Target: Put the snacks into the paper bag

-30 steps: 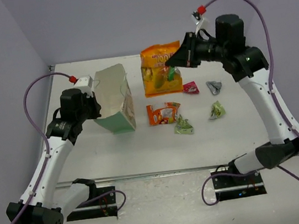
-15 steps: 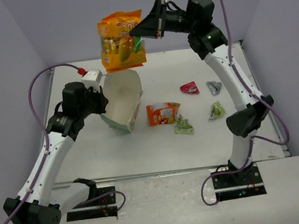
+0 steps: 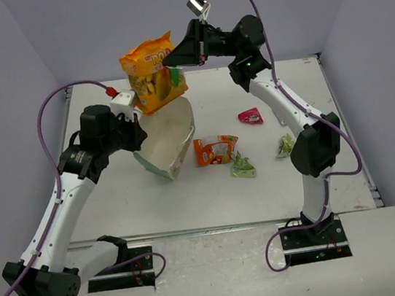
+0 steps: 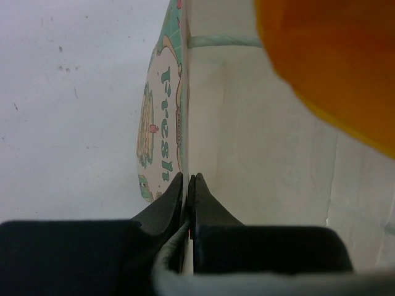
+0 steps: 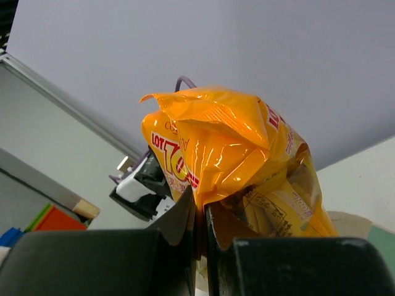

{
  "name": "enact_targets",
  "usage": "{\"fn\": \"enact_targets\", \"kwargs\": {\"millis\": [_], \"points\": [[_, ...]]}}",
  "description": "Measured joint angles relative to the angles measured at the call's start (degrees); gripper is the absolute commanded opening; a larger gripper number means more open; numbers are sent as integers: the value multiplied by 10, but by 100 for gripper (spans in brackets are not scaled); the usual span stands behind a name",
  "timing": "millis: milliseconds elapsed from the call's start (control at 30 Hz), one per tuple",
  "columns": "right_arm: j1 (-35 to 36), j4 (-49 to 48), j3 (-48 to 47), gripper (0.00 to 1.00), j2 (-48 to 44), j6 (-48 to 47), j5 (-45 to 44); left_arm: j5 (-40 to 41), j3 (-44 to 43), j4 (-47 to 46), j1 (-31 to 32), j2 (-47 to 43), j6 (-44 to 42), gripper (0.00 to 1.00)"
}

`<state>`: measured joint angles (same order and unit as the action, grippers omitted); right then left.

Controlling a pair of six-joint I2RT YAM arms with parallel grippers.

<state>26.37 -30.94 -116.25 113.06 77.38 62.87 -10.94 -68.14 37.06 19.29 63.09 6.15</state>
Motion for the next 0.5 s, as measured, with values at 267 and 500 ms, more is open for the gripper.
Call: {"fn": "enact_targets", "kwargs": {"millis": [267, 500], "points": [[3, -146, 172, 0, -59, 58, 33, -4, 4, 17, 0, 1, 1, 0], [4, -237, 223, 0, -73, 103, 40, -15, 14, 20, 3, 5, 3, 0]]}}
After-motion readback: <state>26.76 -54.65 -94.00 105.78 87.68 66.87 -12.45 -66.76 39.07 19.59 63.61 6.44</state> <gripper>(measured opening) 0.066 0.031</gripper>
